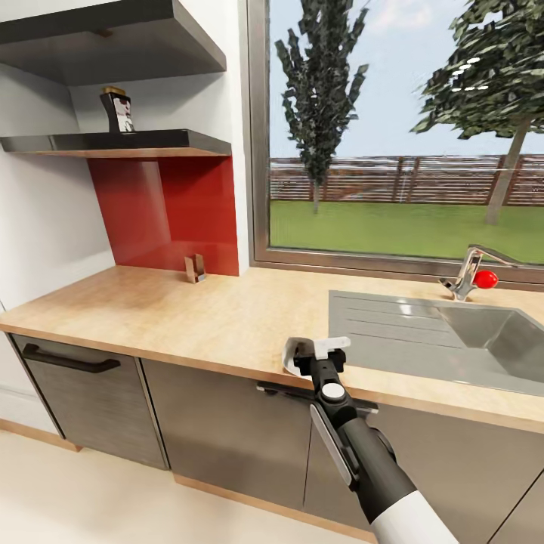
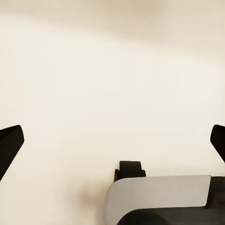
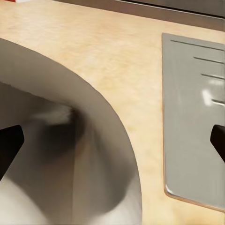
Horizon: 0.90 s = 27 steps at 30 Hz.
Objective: Set up a coffee station on the kitchen countertop: keep the coffee maker on the countertop, move the bottle of coffee from the kitchen shelf to the counter next to the coffee maker, place a paper coffee filter on top of the coffee maker, put the saucer next to the coffee maker with the coffee cup on the saucer, and place the electric kettle next to the coffee maker.
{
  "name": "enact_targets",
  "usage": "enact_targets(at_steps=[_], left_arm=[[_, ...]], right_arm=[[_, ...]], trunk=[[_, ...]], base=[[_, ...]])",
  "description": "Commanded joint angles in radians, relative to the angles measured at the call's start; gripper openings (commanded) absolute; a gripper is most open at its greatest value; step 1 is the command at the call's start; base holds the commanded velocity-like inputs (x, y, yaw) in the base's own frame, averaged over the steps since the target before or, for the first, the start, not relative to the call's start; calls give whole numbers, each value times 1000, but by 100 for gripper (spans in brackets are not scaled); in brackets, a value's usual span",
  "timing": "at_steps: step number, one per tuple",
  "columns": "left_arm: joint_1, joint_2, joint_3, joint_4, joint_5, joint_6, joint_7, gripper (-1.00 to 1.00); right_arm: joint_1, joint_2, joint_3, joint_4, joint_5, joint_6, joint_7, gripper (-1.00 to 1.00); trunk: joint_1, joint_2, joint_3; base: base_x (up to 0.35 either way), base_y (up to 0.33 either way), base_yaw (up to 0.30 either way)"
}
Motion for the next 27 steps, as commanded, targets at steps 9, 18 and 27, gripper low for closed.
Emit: enact_targets(at_steps=[9, 18, 27], left_arm=[[1, 0, 2, -1, 0, -1, -1, 100], [1, 0, 2, -1, 0, -1, -1, 100], [1, 0, 2, -1, 0, -1, -1, 100]], right_arm=[[-1, 0, 1, 5, 0, 7, -6, 100], [-1, 0, 1, 14, 0, 7, -6, 100], [-1, 0, 1, 36, 0, 7, -6, 100]], trunk=[[0, -1, -1], [0, -1, -1], [0, -1, -1]], base=[[0, 0, 0], [0, 0, 0], [0, 0, 0]])
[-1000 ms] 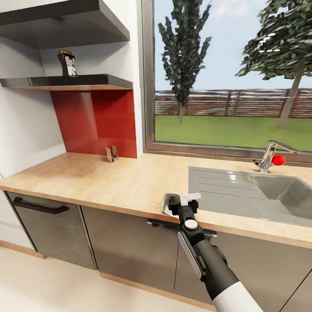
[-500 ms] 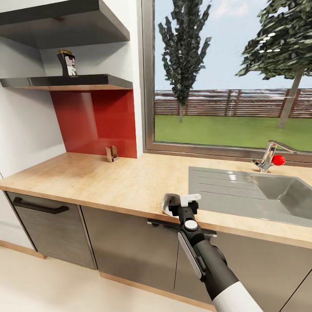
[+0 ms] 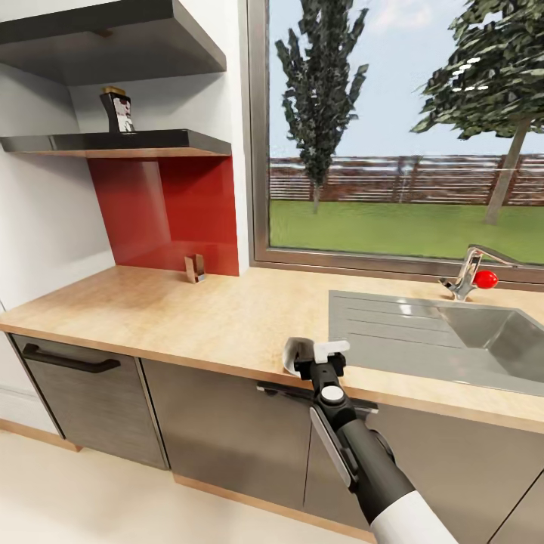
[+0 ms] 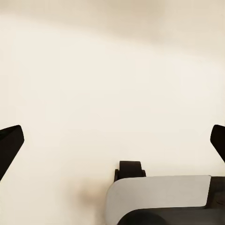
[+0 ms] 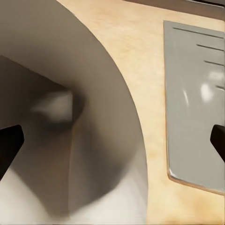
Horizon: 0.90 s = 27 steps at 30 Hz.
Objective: Set up a coffee station on the kitchen countertop: keep the coffee maker on the countertop, move the bottle of coffee from the kitchen shelf to the counter next to the coffee maker, place a paper coffee filter on top of the coffee maker, put the saucer next to the coffee maker with the coffee cup on the saucer, and place the electric kettle next to the coffee maker.
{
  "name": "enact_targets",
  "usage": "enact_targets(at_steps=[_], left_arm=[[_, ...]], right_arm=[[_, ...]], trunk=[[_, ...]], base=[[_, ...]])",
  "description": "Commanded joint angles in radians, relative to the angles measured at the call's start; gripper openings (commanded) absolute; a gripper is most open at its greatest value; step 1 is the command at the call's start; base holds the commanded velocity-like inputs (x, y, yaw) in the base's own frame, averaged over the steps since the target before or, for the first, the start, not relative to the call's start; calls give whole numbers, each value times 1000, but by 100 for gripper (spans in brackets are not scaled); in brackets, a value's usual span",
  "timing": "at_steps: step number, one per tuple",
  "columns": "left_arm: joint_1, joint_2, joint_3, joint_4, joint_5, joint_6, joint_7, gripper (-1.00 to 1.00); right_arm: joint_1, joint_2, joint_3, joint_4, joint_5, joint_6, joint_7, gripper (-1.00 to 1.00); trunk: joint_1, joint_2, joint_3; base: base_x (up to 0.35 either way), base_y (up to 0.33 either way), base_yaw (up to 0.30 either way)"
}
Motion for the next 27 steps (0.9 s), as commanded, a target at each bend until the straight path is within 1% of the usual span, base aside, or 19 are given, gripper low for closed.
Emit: enact_targets(at_steps=[1, 26, 27], left_arm=[[1, 0, 2, -1, 0, -1, -1, 100], [1, 0, 2, -1, 0, -1, -1, 100], [1, 0, 2, -1, 0, -1, -1, 100]], right_arm=[[-1, 0, 2, 1, -1, 6, -6, 100], [-1, 0, 1, 14, -1, 6, -6, 100], [-1, 0, 1, 14, -1, 6, -6, -100]], trunk=[[0, -1, -1], [0, -1, -1], [0, -1, -1]], base=[[0, 0, 0], [21, 0, 0], [2, 0, 0]])
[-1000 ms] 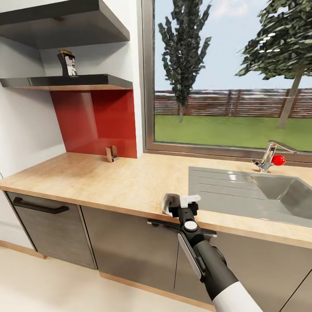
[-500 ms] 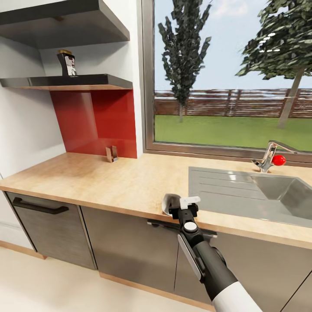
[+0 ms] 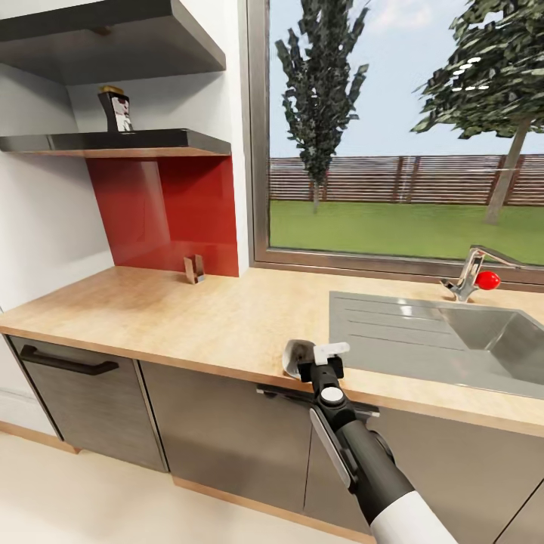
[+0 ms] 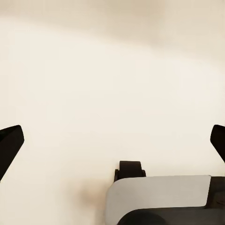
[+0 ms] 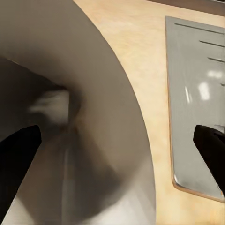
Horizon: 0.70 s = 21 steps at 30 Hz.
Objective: Set up a coffee station on the kitchen countertop: keep the coffee maker on the countertop, move the bottle of coffee from the kitchen shelf to the counter next to the coffee maker, place a paper coffee filter on top of the coffee maker, put the saucer next to the coffee maker with the coffee cup on the saucer, and place the electric kettle next to the coffee maker.
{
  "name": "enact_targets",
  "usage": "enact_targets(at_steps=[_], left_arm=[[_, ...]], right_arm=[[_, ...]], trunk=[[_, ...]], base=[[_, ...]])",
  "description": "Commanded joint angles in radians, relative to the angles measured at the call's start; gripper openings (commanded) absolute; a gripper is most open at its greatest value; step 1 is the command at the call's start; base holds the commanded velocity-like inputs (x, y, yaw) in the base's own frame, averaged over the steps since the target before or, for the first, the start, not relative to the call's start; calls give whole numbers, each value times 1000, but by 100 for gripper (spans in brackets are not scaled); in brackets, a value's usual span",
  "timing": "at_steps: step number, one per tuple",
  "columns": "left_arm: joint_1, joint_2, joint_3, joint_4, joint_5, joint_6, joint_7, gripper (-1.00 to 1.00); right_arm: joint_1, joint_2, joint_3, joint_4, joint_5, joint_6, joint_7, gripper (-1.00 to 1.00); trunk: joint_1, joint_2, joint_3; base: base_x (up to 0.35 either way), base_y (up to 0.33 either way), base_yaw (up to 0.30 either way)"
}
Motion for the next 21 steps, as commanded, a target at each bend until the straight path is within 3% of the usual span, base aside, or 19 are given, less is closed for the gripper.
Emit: enact_targets(at_steps=[1, 21], left_arm=[[1, 0, 2, -1, 0, -1, -1, 100], [1, 0, 2, -1, 0, -1, -1, 100]], right_arm=[[-1, 0, 2, -1, -1, 7, -6, -100], [-1, 0, 2, -1, -1, 6, -7, -100]], trunk=[[0, -1, -1], [0, -1, -1]], base=[[1, 0, 0], [0, 0, 0]])
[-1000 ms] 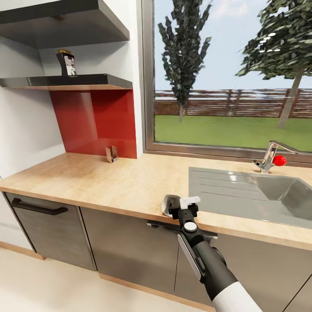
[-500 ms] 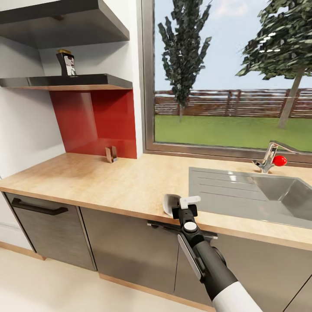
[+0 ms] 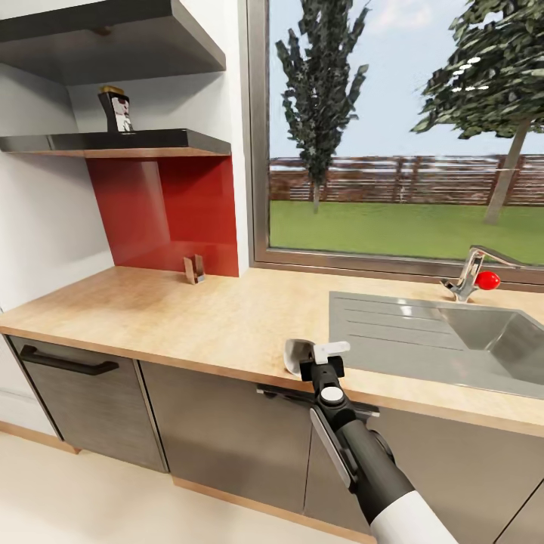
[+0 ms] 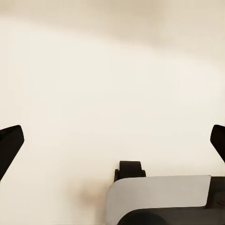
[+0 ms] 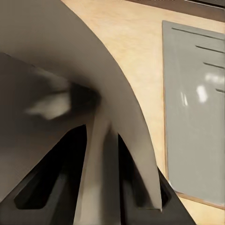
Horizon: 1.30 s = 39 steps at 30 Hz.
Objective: Set up a coffee station on the kitchen countertop: keep the coffee maker on the countertop, move the bottle of coffee from the kitchen shelf to the counter next to the coffee maker, place a paper coffee filter on top of the coffee maker, put the saucer next to the coffee maker with the coffee cup on the saucer, and place the electric kettle next to the coffee maker.
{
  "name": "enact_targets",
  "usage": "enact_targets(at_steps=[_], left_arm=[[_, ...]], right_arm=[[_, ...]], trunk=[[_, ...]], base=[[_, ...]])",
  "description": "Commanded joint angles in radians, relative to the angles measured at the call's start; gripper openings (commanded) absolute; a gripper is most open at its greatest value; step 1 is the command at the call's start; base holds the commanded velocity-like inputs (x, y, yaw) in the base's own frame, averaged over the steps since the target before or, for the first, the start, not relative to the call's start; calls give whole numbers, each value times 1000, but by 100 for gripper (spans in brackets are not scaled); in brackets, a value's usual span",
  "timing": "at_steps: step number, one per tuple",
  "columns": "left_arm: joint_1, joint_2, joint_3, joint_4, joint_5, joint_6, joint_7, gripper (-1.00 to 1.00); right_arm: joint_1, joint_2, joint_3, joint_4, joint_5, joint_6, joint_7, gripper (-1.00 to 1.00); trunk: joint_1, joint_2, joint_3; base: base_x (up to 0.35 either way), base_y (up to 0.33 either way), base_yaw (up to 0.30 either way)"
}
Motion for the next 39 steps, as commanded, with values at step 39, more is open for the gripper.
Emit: enact_targets(at_steps=[39], left_arm=[[0, 0, 2, -2, 0, -1, -1, 100]], right_arm=[[0, -2, 2, -20, -20, 9, -7, -100]], trunk=[[-100, 182, 80]], base=[[0, 0, 0]])
